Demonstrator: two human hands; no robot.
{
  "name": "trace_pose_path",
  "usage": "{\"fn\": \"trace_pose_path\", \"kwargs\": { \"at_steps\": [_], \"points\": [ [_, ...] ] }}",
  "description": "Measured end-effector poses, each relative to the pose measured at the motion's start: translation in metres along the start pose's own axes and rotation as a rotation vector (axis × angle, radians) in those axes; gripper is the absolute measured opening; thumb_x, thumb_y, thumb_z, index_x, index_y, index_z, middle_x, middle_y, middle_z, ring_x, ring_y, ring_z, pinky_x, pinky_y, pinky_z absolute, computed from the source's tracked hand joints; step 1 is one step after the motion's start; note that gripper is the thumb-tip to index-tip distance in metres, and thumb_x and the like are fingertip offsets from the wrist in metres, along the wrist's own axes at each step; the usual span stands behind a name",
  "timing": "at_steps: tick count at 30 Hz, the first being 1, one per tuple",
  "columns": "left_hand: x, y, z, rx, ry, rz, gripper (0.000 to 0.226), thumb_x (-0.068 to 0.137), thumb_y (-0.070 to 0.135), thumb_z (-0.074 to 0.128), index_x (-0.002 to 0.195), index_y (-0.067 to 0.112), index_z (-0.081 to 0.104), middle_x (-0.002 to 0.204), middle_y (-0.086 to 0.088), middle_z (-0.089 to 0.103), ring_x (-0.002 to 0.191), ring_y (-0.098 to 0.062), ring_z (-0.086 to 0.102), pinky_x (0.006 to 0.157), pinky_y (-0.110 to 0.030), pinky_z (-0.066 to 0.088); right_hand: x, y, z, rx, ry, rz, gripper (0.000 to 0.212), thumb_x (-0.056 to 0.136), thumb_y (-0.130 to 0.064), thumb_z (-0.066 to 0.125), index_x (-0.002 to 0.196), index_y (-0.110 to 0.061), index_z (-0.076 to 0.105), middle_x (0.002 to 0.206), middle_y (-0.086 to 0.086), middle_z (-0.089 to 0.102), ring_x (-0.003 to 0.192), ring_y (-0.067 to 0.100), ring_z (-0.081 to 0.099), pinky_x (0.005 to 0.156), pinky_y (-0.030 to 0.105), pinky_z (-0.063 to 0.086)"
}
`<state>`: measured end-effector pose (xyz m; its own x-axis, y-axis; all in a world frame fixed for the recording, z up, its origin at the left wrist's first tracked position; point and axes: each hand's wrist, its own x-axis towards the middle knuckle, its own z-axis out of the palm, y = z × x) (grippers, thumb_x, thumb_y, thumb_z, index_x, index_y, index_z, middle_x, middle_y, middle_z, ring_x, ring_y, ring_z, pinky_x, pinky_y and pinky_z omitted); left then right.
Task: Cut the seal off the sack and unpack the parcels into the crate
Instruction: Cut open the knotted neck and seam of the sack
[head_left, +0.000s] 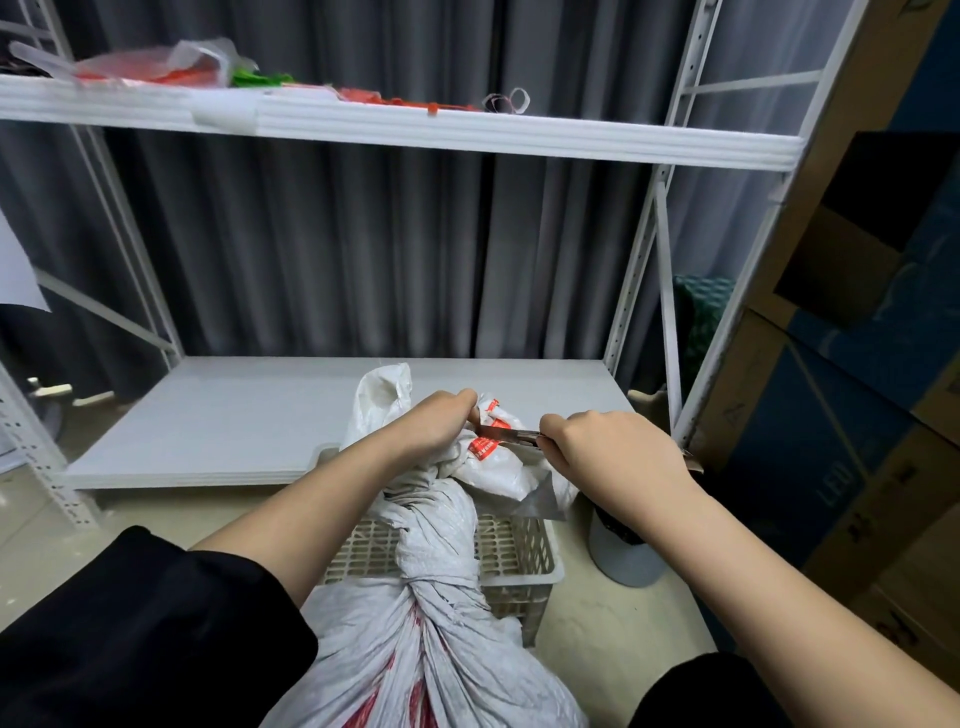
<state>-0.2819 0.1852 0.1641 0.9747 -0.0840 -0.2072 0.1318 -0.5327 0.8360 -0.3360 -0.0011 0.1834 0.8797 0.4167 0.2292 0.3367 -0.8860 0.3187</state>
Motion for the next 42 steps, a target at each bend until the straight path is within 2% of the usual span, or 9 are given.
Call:
{"fn": "trace_pose_path", "kwargs": {
  "at_steps": [12,16,19,21,25,29,34,37,42],
  "points": [
    [0.0,0.004,0.006,0.046,0.009,0.014,0.051,0.091,0.035,0.026,0.095,0.004,0.067,0.08,-0.022,0.067,0.066,-0.028,0.053,0.06,-0.031,0.041,0.007,-0.006,0.0,-0.053,-0.043,-0.033,0.014,0.099,-0.017,0.039,0.086,-0.017,0.033,0.058,0.0,0.027,0.064,0.03,0.042,0.042,0.03,0.014],
    [-0.002,0.011,0.012,0.069,0.006,0.094,0.053,0.092,0.037,0.026,0.11,0.005,0.065,0.085,-0.013,0.064,0.067,-0.026,0.054,0.066,-0.038,0.047,0.008,-0.017,0.001,-0.016,-0.033,-0.021,0.023,0.099,-0.024,0.039,0.112,-0.009,0.051,0.09,0.009,0.064,0.084,0.034,0.065,0.051,0.03,0.031],
    [-0.001,0.013,0.007,0.134,0.028,0.132,0.042,0.101,0.024,0.028,0.132,0.017,0.054,0.123,-0.007,0.059,0.101,-0.024,0.059,0.08,-0.03,0.044,0.004,-0.016,0.004,0.003,-0.047,0.005,0.025,0.096,-0.023,0.042,0.115,-0.007,0.05,0.101,0.011,0.067,0.09,0.034,0.066,0.058,0.033,0.034],
    [0.003,0.008,0.0,0.16,0.055,0.147,0.045,0.101,0.011,0.027,0.141,0.019,0.045,0.145,-0.003,0.045,0.127,-0.022,0.048,0.091,-0.024,0.038,0.003,-0.008,0.003,-0.057,0.04,0.029,0.012,0.092,-0.019,0.052,0.1,-0.013,0.057,0.085,0.009,0.068,0.075,0.032,0.068,0.046,0.029,0.026],
    [0.011,-0.005,-0.004,0.179,0.01,0.172,0.045,0.094,0.03,0.032,0.133,0.028,0.054,0.113,0.008,0.056,0.103,-0.014,0.053,0.078,-0.02,0.04,0.005,0.001,0.011,-0.149,0.169,0.15,0.036,0.066,-0.033,0.08,0.061,-0.018,0.048,0.04,0.003,0.045,0.03,0.028,0.044,0.043,0.021,-0.005],
    [0.011,-0.009,-0.002,0.203,0.11,0.179,0.028,0.08,0.04,0.048,0.091,0.027,0.07,0.103,0.011,0.069,0.097,-0.013,0.063,0.093,-0.036,0.049,0.007,0.005,0.026,0.393,0.121,0.273,0.03,0.096,-0.045,0.039,0.093,-0.02,0.055,0.077,0.004,0.063,0.075,0.031,0.062,0.053,0.032,0.033],
    [0.007,-0.005,-0.013,0.362,-0.025,0.203,0.024,0.078,0.028,0.061,0.097,0.019,0.051,0.09,0.0,0.062,0.077,-0.02,0.055,0.07,-0.034,0.041,0.007,0.001,0.048,1.573,0.023,0.599,0.027,0.087,-0.026,0.062,0.069,-0.02,0.043,0.058,-0.005,0.039,0.046,0.009,0.035,0.046,0.022,0.029],
    [0.016,-0.004,-0.02,0.495,0.166,0.248,0.022,0.084,0.015,0.056,0.104,0.019,0.047,0.113,-0.008,0.056,0.094,-0.028,0.057,0.077,-0.034,0.042,-0.005,-0.019,0.048,1.566,-0.03,0.538,0.028,0.081,-0.026,0.071,0.077,-0.02,0.044,0.065,-0.004,0.046,0.055,0.01,0.041,0.051,0.021,0.033],
    [0.026,0.001,-0.022,0.211,0.33,0.197,0.05,0.089,0.026,0.059,0.134,0.016,0.04,0.137,-0.008,0.037,0.113,-0.024,0.051,0.09,-0.025,0.036,-0.028,-0.076,0.029,1.22,-0.312,0.277,0.071,0.056,-0.055,0.083,0.103,-0.026,0.039,0.105,-0.01,0.058,0.091,0.005,0.056,0.071,0.021,0.043]
  ]
}}
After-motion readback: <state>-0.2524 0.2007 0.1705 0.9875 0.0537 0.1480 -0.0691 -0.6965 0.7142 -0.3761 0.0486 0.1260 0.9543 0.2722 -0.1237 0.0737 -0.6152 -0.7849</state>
